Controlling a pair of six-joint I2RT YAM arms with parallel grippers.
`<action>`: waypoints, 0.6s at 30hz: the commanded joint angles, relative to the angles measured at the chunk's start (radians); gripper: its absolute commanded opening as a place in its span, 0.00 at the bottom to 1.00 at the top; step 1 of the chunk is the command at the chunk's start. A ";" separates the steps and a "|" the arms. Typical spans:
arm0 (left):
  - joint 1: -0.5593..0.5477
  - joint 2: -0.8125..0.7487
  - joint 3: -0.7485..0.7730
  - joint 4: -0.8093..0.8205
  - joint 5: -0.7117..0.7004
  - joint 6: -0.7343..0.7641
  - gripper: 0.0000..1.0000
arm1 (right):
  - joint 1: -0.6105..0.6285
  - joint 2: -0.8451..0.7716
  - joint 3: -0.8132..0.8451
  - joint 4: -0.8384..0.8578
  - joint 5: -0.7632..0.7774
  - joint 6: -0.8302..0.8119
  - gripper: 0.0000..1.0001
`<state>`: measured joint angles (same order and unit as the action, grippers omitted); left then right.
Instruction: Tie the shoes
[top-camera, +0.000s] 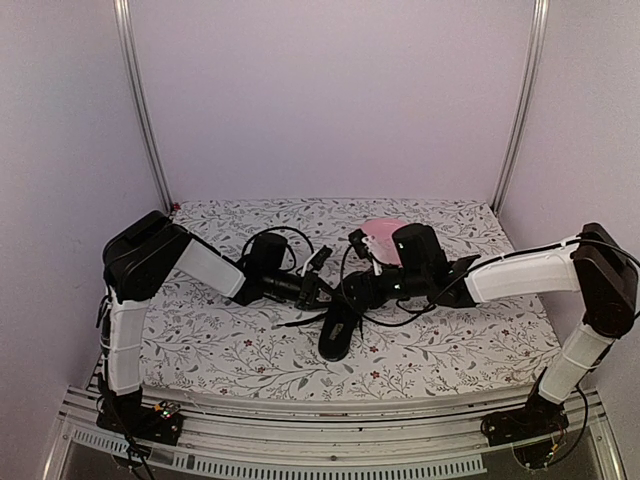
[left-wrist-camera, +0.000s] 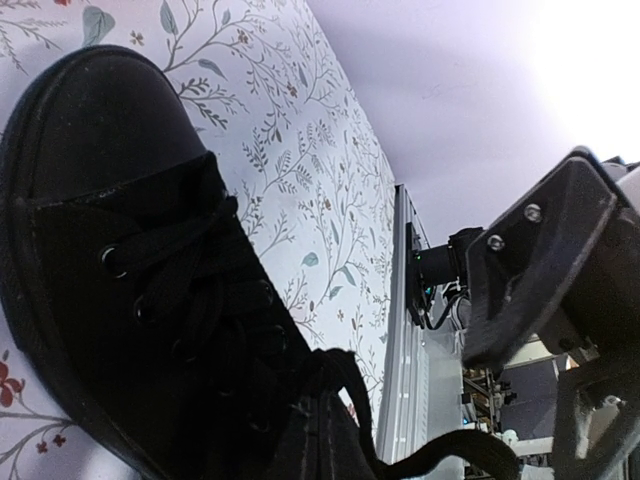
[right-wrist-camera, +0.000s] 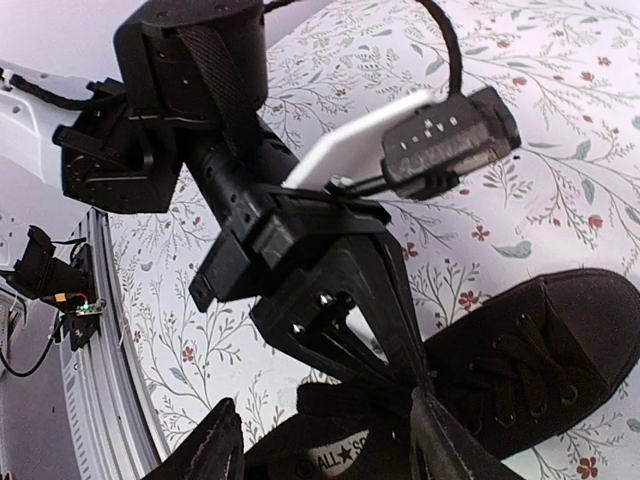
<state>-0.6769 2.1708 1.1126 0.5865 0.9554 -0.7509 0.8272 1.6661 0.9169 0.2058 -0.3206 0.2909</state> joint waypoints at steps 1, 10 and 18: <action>0.001 -0.032 -0.013 0.022 -0.001 -0.001 0.00 | 0.018 0.046 0.056 0.043 -0.011 -0.031 0.58; 0.000 -0.034 -0.016 0.026 -0.007 -0.004 0.00 | 0.035 0.119 0.112 0.022 0.007 -0.059 0.51; 0.001 -0.032 -0.019 0.029 -0.010 -0.006 0.00 | 0.033 0.118 0.113 0.002 0.098 -0.033 0.04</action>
<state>-0.6769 2.1708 1.1095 0.5903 0.9501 -0.7540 0.8555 1.7802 1.0073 0.2218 -0.2905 0.2379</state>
